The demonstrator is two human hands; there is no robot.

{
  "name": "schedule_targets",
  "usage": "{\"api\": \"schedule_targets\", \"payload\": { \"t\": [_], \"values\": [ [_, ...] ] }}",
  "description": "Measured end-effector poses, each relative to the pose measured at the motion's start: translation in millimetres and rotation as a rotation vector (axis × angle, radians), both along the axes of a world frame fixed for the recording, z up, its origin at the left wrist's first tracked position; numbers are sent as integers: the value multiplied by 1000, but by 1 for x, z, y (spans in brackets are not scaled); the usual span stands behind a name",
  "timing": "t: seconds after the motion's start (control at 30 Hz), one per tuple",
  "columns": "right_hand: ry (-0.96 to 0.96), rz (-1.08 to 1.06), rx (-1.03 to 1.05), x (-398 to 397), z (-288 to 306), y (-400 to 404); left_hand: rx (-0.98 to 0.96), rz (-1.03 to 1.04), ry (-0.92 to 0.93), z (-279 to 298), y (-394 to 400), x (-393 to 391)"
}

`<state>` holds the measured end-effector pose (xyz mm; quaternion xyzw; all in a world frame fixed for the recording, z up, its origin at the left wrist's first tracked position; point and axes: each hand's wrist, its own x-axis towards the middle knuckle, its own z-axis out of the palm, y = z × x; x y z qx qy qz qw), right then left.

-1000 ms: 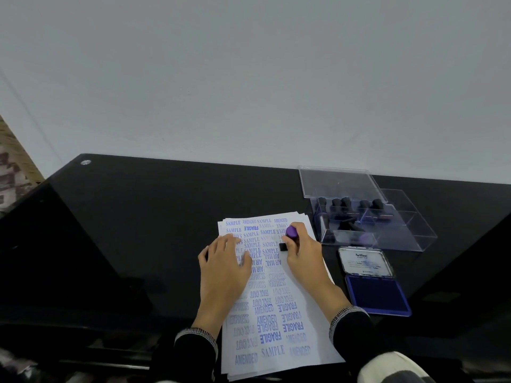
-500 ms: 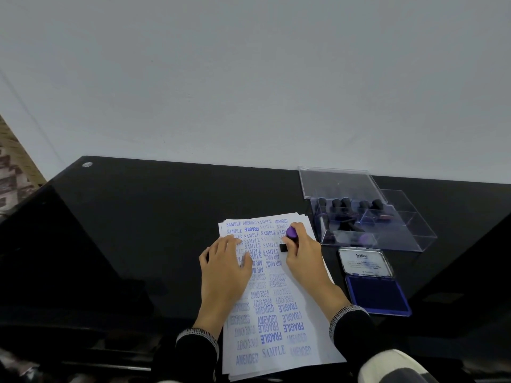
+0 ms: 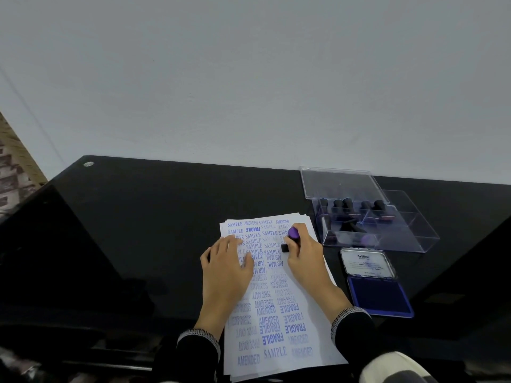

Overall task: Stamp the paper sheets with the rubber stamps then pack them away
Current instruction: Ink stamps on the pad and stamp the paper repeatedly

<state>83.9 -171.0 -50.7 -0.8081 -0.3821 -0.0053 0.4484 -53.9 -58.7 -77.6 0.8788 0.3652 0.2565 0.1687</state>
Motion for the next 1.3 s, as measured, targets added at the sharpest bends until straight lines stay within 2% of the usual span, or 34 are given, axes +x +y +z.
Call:
{"api": "schedule_targets", "payload": {
  "t": [0.27,1.3],
  "values": [
    [23,41,-56,5,7,1,-11,1,13,1,0,1],
    [-6,7,30,-5,-4,-4,-16,6,17,3,-1,0]
  ]
}}
